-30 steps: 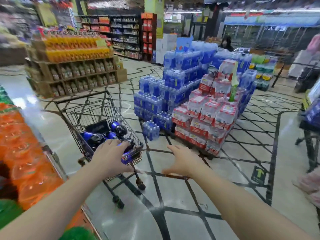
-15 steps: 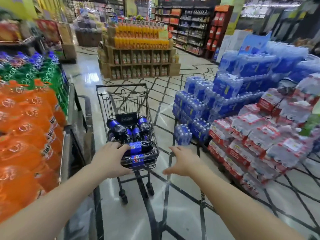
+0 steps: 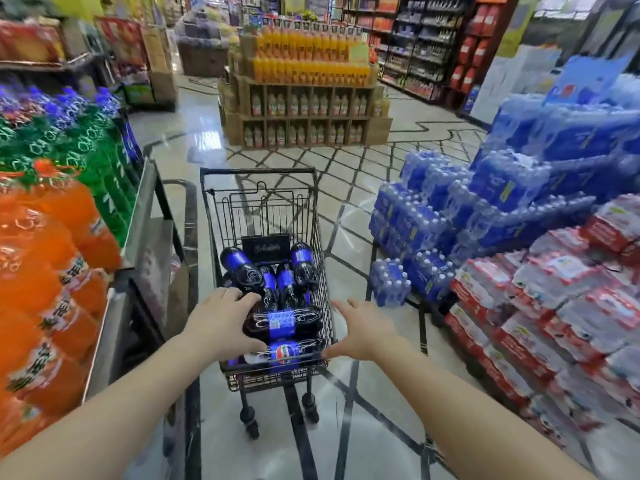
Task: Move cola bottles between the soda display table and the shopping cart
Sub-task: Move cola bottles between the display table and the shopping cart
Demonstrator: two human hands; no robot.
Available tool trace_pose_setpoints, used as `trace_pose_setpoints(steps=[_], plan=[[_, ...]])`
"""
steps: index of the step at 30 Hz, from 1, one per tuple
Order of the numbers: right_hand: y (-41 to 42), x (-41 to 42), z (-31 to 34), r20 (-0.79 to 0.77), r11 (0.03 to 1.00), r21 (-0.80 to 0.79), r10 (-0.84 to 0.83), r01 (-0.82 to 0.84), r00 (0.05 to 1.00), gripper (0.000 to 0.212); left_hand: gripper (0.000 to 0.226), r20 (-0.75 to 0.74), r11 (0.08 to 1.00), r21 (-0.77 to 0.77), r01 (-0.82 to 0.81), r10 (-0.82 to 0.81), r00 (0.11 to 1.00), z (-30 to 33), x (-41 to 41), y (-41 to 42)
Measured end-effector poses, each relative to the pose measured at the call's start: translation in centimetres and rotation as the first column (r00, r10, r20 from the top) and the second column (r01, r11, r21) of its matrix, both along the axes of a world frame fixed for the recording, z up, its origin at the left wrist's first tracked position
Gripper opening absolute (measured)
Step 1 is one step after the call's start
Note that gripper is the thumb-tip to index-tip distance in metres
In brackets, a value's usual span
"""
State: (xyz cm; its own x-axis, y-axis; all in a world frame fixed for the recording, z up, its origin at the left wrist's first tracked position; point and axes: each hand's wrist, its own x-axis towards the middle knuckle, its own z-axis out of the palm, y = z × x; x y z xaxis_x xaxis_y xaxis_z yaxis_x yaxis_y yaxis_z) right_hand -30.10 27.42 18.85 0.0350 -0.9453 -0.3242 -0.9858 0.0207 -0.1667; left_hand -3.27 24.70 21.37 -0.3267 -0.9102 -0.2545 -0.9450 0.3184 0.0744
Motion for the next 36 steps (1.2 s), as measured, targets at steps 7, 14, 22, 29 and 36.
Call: trace_pose_setpoints(steps=[7, 14, 22, 29, 36], plan=[[-10.5, 0.6, -3.9, -0.043, 0.999, 0.052, 0.008, -0.005, 0.999, 0.120, 0.099, 0.024, 0.998, 0.064, 0.020, -0.022, 0.999, -3.7, 0.0, -11.3], [-16.4, 1.0, -10.6, 0.013, 0.982, 0.184, 0.028, -0.030, 1.000, 0.115, 0.099, 0.008, 0.989, 0.143, -0.027, 0.027, 1.000, -10.1, -0.7, -17.3], [-23.2, -0.3, -18.7, 0.022, 0.947, 0.302, 0.105, -0.107, 0.994, 0.119, 0.096, 0.006, 0.951, 0.259, -0.168, 0.172, 0.985, -18.5, -2.3, -21.9], [-28.8, -0.8, -26.8, 0.067, 0.914, 0.348, 0.199, -0.210, 0.978, 0.121, 0.095, -0.001, 0.881, 0.327, -0.341, 0.361, 0.933, -26.7, -3.6, -24.3], [-31.7, -0.5, -32.8, 0.092, 0.904, 0.362, 0.210, -0.229, 0.973, 0.126, 0.090, -0.010, 0.758, 0.403, -0.512, 0.563, 0.826, -33.5, -4.6, -24.7]])
